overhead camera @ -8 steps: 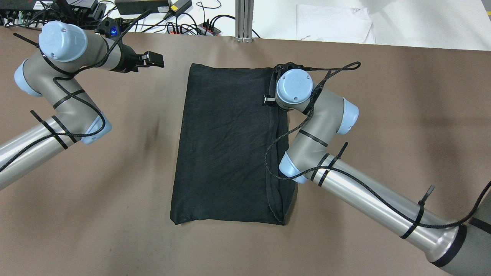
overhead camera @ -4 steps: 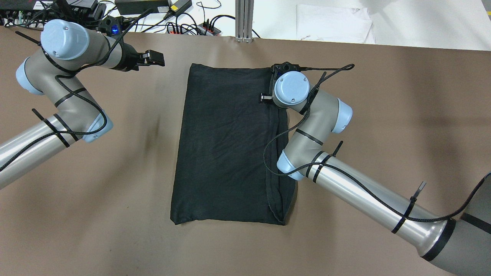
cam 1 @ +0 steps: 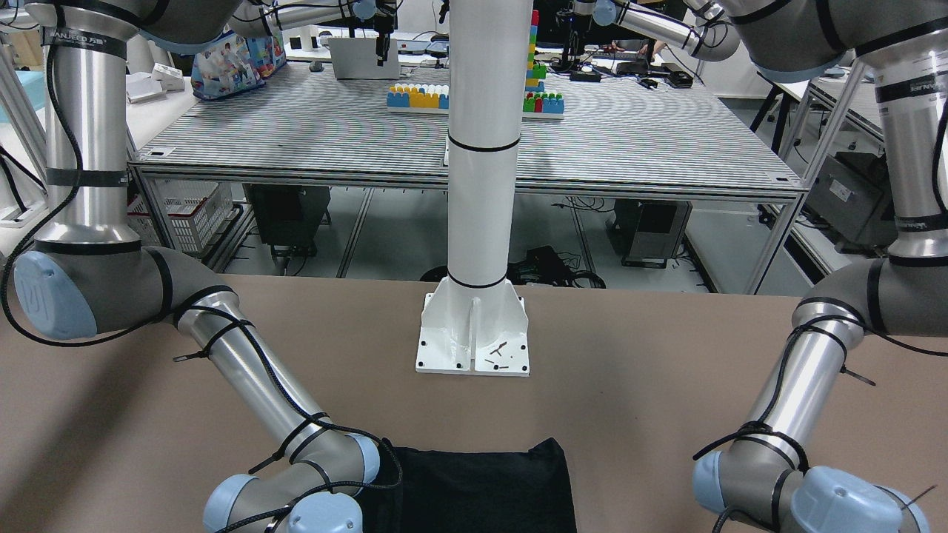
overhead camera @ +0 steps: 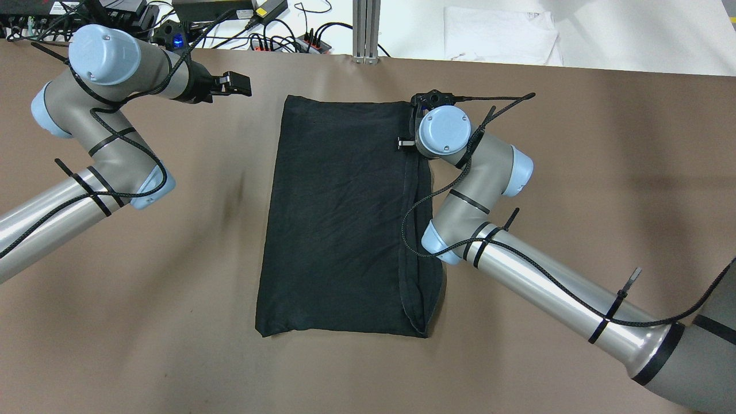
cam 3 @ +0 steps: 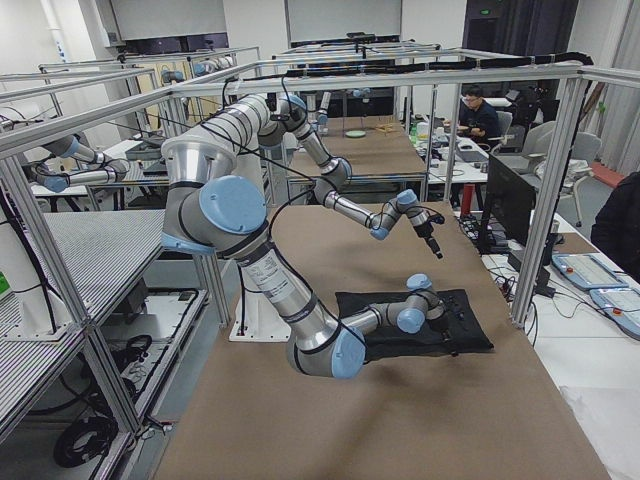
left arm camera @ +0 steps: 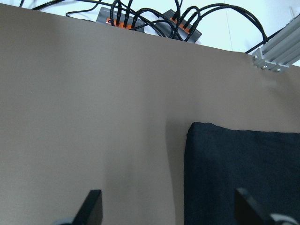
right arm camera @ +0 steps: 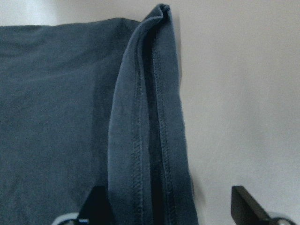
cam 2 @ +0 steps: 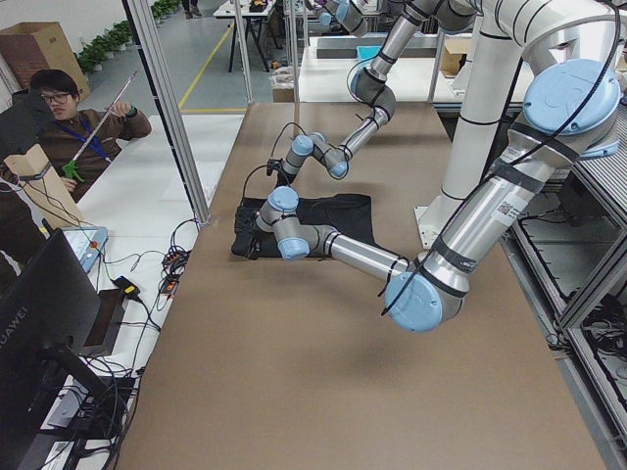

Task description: Fold clothes

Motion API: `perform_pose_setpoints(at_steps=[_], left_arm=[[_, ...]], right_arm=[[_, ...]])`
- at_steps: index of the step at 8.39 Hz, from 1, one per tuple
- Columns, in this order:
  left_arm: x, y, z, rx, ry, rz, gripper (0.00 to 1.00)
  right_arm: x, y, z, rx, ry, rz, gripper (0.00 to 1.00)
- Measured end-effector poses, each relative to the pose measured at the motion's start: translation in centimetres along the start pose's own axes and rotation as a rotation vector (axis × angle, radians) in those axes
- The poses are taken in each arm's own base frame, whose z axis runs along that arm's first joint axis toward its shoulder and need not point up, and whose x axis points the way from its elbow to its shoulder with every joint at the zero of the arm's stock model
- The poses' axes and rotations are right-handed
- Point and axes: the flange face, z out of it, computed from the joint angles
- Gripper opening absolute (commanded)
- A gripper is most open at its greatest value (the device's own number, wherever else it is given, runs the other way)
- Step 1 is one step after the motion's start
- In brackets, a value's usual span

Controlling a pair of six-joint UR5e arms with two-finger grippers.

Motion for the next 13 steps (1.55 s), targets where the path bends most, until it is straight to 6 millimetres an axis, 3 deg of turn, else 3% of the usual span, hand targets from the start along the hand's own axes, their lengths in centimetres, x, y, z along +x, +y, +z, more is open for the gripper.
perform_pose_setpoints(at_steps=[3,5,8,11,13], left_arm=[[1.1,-0.4,0.0,0.003,0.008,0.001,1.00],[1.5,-0.5,0.0,0.005,0.011,0.002,1.00],[1.7,-0.6,0.0,0.005,0.013,0.003,1.00],[1.6,-0.7,0.1,0.006,0.010,0.002,1.00],[1.7,-0.8,0.2,0.005,0.009,0.002,1.00]], right_arm=[[5.0,-1.9,0.8,-0.011,0.032,-0.065,0.94],[6.2,-2.0,0.1,-0.024,0.014,-0.078,0.94],[3.7,-2.5,-3.5,-0.077,-0.035,-0.045,0.94],[0.1,0.8,-3.6,-0.109,-0.048,0.014,0.94],[-1.2,2.5,-3.2,-0.102,-0.038,0.013,0.94]])
